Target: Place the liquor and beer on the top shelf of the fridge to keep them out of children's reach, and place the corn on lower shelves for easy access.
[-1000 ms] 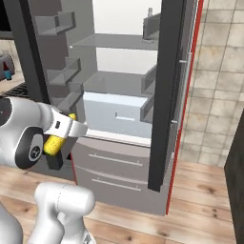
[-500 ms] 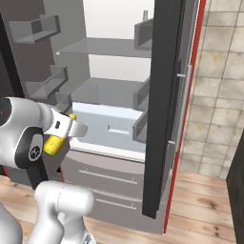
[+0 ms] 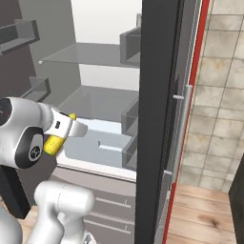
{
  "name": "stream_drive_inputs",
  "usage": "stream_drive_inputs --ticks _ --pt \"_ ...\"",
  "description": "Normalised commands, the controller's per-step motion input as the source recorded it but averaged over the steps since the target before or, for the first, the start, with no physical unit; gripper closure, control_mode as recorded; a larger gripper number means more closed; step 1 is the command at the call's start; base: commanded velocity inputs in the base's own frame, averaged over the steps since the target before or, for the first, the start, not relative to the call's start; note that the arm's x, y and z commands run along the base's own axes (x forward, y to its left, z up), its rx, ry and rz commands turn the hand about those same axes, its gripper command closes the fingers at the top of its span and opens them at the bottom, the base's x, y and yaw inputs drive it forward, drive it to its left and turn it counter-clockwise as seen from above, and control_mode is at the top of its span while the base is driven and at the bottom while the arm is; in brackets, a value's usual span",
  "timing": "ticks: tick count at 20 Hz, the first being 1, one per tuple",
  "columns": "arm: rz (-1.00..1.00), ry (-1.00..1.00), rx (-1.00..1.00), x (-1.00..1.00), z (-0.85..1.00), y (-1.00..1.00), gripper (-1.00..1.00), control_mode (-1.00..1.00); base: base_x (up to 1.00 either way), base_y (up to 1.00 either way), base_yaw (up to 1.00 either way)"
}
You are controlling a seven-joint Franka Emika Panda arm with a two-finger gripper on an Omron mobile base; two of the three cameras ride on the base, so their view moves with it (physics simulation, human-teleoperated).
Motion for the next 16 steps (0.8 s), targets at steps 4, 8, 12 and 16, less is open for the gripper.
stream_drive_inputs --ticks 4,8,12,16 --pt "0.00 0.00 0.00 0.00 0.00 0.00 1.00 1.00 0.59 0.05 -0.01" --pt "0.00 0.00 0.00 0.00 0.00 0.00 1.00 1.00 0.50 0.06 -0.03" --pt "0.00 0.00 0.00 0.00 0.00 0.00 1.00 1.00 0.30 0.06 -0.05" --pt "-0.04 0.00 0.00 0.38 -0.08 0.03 1.00 -1.00 0.00 0.00 0.00"
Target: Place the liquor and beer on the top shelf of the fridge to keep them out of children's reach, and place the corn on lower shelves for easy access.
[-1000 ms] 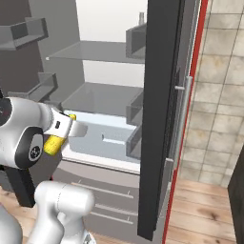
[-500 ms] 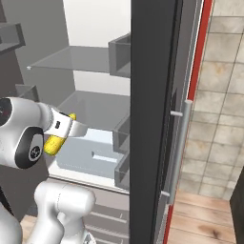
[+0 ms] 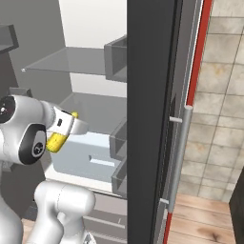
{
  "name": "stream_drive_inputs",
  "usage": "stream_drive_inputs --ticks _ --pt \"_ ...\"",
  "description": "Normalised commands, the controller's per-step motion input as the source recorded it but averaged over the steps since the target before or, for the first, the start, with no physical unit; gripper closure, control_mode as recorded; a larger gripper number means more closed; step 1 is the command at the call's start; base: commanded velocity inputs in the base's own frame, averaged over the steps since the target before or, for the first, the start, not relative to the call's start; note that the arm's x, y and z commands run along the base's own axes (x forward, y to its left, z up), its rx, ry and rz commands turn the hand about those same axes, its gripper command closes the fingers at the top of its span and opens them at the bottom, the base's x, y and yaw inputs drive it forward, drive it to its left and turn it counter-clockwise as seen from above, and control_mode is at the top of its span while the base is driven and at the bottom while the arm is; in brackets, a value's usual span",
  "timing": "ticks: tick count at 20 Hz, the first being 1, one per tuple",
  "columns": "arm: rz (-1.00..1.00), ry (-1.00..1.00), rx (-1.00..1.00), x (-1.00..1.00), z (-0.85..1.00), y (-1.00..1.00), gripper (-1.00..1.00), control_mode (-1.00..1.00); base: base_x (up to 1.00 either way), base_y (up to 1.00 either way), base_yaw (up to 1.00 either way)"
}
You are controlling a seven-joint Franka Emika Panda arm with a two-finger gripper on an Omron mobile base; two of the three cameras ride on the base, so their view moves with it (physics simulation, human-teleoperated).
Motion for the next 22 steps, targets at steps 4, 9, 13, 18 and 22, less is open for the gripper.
stream_drive_inputs --ticks 4,9,13,18,22 --pt "-0.03 0.00 0.00 0.52 -0.16 0.04 1.00 -1.00 0.00 0.00 0.00" --pt "-0.01 0.00 0.00 0.52 -0.26 0.00 1.00 -1.00 0.00 0.00 0.00" --pt "0.00 0.00 0.00 0.48 -0.37 0.00 1.00 -1.00 0.00 0.00 0.00" --pt "0.00 0.00 0.00 0.47 -0.33 0.00 1.00 -1.00 0.00 0.00 0.00" --pt "0.00 0.00 0.00 0.51 -0.18 0.00 1.00 -1.00 0.00 0.00 0.00"
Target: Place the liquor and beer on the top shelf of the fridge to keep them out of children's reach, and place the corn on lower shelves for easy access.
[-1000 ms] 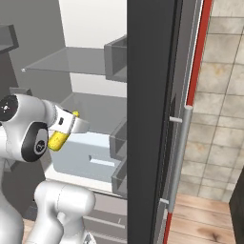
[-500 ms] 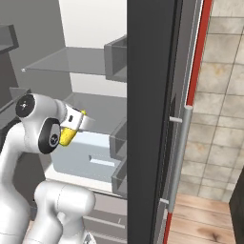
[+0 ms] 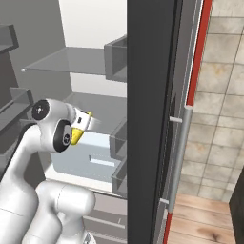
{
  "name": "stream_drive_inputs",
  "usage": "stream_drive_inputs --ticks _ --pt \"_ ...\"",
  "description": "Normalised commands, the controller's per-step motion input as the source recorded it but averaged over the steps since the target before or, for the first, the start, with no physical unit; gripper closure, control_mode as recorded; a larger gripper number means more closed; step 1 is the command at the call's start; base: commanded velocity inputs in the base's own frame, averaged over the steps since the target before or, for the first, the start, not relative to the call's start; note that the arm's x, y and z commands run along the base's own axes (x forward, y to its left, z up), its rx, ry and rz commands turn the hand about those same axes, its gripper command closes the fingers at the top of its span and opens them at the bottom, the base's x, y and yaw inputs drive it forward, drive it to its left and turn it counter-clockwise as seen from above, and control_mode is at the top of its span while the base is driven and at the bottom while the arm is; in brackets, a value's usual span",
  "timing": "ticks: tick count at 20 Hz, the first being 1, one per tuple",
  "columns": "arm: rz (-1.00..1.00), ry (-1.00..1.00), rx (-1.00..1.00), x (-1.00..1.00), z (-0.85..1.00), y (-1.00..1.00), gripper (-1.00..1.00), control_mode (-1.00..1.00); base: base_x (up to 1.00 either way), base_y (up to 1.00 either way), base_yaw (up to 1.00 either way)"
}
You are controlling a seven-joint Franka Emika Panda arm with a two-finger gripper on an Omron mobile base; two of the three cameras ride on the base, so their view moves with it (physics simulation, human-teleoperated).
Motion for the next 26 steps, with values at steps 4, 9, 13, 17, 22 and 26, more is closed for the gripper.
stream_drive_inputs --ticks 4,9,13,17,22,26 --pt "0.00 0.04 0.00 0.51 -0.13 0.00 1.00 -1.00 0.00 0.00 0.00" --pt "-0.01 0.07 0.00 0.51 -0.15 0.00 1.00 -1.00 0.00 0.00 0.00" --pt "-0.01 0.06 0.00 0.46 -0.16 0.00 1.00 -1.00 0.00 0.00 0.00" --pt "0.00 0.00 0.00 0.37 -0.18 0.00 1.00 -1.00 0.00 0.00 0.00" --pt "0.00 -0.01 0.00 0.33 -0.24 0.00 1.00 -1.00 0.00 0.00 0.00" --pt "0.00 0.00 0.00 0.36 -0.14 0.00 1.00 -1.00 0.00 0.00 0.00"
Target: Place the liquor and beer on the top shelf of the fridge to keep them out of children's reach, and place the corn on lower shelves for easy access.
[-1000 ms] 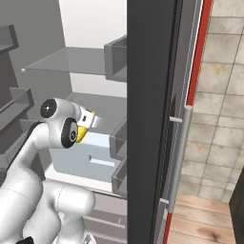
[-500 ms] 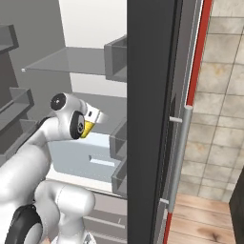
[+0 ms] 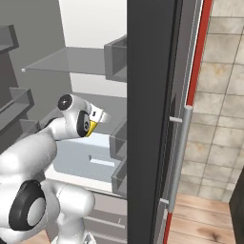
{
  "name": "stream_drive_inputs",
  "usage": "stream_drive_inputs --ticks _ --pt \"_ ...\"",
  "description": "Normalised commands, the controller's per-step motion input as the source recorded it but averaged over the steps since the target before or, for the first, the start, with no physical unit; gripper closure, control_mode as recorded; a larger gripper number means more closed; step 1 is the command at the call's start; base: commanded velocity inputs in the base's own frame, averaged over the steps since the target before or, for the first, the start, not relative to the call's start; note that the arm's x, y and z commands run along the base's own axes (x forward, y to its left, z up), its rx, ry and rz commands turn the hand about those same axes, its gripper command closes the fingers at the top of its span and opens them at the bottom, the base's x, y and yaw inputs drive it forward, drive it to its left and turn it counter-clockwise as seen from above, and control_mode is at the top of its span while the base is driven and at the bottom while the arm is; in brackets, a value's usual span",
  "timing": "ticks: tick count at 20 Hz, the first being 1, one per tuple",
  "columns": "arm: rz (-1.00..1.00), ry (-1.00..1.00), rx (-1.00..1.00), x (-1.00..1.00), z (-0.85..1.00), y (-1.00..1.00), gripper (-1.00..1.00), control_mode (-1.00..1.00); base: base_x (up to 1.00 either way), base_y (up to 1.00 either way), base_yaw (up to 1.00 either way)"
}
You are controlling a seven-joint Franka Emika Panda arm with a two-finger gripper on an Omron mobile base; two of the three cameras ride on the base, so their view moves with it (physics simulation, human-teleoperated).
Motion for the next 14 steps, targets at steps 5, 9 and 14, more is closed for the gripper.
stream_drive_inputs --ticks 5,9,14 --pt "0.00 0.02 0.00 0.33 -0.01 0.00 1.00 -1.00 0.00 0.00 0.00" --pt "0.00 0.05 0.02 0.32 -0.04 0.00 1.00 -1.00 0.00 0.00 0.00" --pt "0.00 0.04 0.04 0.31 -0.16 -0.03 1.00 -1.00 0.00 0.00 0.00"
